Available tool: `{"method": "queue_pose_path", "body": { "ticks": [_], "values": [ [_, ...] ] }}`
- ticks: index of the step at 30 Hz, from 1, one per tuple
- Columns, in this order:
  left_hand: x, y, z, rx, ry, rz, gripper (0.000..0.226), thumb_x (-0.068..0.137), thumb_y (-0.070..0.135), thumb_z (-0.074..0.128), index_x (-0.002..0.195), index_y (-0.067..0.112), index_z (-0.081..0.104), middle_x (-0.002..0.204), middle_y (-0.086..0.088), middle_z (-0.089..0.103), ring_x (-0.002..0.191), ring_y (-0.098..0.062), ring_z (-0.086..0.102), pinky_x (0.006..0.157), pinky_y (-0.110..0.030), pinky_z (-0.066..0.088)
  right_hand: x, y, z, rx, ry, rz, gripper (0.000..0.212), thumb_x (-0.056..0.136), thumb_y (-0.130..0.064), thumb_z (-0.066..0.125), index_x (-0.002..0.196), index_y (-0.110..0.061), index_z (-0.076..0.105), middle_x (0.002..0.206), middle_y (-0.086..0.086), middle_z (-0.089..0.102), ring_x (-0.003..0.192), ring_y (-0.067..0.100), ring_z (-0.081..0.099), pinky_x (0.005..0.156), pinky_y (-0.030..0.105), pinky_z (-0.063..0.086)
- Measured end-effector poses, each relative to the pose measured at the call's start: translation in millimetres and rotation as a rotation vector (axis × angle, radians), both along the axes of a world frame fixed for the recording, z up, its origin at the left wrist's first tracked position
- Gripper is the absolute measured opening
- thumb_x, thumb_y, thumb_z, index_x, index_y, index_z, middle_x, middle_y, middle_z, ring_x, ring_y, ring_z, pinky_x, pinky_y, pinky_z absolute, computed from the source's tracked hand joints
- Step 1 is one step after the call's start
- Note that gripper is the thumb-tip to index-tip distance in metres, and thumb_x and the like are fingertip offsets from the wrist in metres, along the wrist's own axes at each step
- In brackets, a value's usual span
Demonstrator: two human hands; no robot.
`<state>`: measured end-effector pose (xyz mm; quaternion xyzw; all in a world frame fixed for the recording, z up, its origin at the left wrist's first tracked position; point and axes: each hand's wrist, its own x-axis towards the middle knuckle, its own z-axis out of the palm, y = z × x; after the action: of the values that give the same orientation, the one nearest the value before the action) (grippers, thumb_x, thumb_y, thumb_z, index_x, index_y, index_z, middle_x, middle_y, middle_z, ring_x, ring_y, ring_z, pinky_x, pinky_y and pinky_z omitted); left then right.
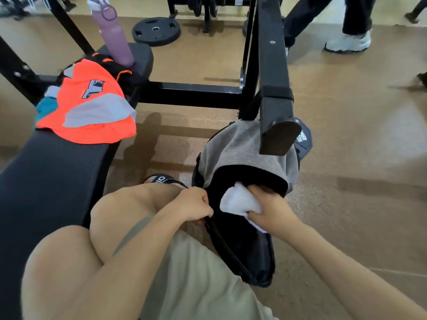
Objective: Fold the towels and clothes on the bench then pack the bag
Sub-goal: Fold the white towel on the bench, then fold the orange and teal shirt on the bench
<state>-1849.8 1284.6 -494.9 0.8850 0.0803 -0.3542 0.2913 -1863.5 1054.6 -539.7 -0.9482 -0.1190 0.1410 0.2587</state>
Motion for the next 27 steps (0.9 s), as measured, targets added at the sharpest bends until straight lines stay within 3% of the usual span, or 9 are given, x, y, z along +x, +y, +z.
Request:
{"method": "queue_pose_path", "body": {
  "ticks": [3,6,9,12,14,17,20,23,27],
  "values": [
    [-2.5,-6.9,-1.2,-0.060,-0.003,0.047,0.016,0.084,0.002,0.062,0.076,0.013,0.055,0.071,-0.010,0.067,0.067,-0.028,0.076,0.042,-0.019,0.045,9.2,36.9,-48.1,-0.331,-0.155,0.144,0.066,0.067,-0.015,0.070,0.131,-0.019,0.056,0.109,0.014,0.059,0.088,0.041,0.064,0.068,0.045,0.055],
    [-5.8,-9.7,-0.8,-0.060,-0.023,0.056,0.012,0.088,0.003,0.059,0.083,0.013,0.055,0.075,-0.008,0.069,0.056,-0.020,0.071,0.044,-0.017,0.047,26.0,60.9,-75.1,-0.456,-0.135,0.226,0.062,0.084,-0.017,0.065,0.143,-0.019,0.048,0.124,0.016,0.053,0.107,0.042,0.059,0.085,0.048,0.050],
    [-11.3,-4.5,-1.2,-0.048,-0.052,0.073,0.006,0.089,0.005,0.058,0.088,0.011,0.057,0.082,-0.010,0.073,0.049,-0.011,0.067,0.046,-0.014,0.047,32.2,70.1,-95.2,-0.557,-0.133,0.321,0.058,0.083,-0.024,0.072,0.138,-0.018,0.056,0.116,0.017,0.061,0.094,0.040,0.067,0.078,0.048,0.055],
    [-13.5,0.1,-4.4,-0.016,-0.126,0.066,0.008,0.088,0.007,0.058,0.095,0.006,0.063,0.081,-0.005,0.072,0.051,-0.010,0.066,0.053,-0.019,0.052,36.5,67.4,-106.5,-0.642,-0.010,0.319,0.058,0.102,-0.017,0.042,0.158,-0.016,0.023,0.144,0.017,0.046,0.122,0.040,0.057,0.100,0.051,0.044],
    [-12.0,0.8,-2.1,0.065,-0.186,-0.017,0.009,0.088,0.014,0.060,0.095,0.014,0.065,0.081,0.002,0.067,0.068,-0.015,0.065,0.070,-0.029,0.056,41.9,66.3,-103.8,-0.676,0.038,0.311,0.060,0.104,-0.016,0.039,0.159,-0.017,0.017,0.149,0.017,0.042,0.129,0.040,0.052,0.108,0.052,0.039],
    [-3.4,8.8,10.0,0.151,-0.300,-0.065,0.005,0.090,0.022,0.058,0.090,0.023,0.063,0.084,0.006,0.064,0.081,-0.018,0.064,0.076,-0.037,0.056,43.7,72.1,-84.7,-0.610,0.032,0.261,0.058,0.100,-0.014,0.046,0.155,-0.013,0.028,0.146,0.018,0.045,0.132,0.039,0.048,0.110,0.048,0.039],
    [10.3,31.5,33.3,0.225,-0.380,-0.036,0.010,0.090,0.018,0.056,0.093,0.024,0.063,0.092,0.006,0.063,0.091,-0.020,0.060,0.077,-0.033,0.051,42.3,82.1,-39.2,-0.398,0.030,0.241,0.037,0.098,-0.008,0.047,0.134,-0.013,0.047,0.133,0.014,0.055,0.124,0.036,0.054,0.093,0.042,0.046],
    [19.4,60.6,55.1,0.226,-0.427,0.040,0.017,0.093,0.015,0.054,0.102,0.019,0.067,0.097,0.004,0.061,0.100,-0.022,0.059,0.085,-0.031,0.047,39.3,88.3,5.0,-0.151,0.070,0.224,0.036,0.089,0.001,0.049,0.120,-0.016,0.052,0.123,0.009,0.058,0.115,0.032,0.056,0.084,0.041,0.048],
    [22.5,99.9,71.9,0.216,-0.503,0.149,0.017,0.091,0.014,0.057,0.100,0.019,0.070,0.096,0.005,0.063,0.098,-0.020,0.060,0.080,-0.027,0.041,45.8,122.2,43.5,-0.011,-0.025,0.270,0.029,0.092,-0.007,0.049,0.118,-0.017,0.057,0.114,0.007,0.064,0.104,0.031,0.061,0.082,0.044,0.053]
  ]
}}
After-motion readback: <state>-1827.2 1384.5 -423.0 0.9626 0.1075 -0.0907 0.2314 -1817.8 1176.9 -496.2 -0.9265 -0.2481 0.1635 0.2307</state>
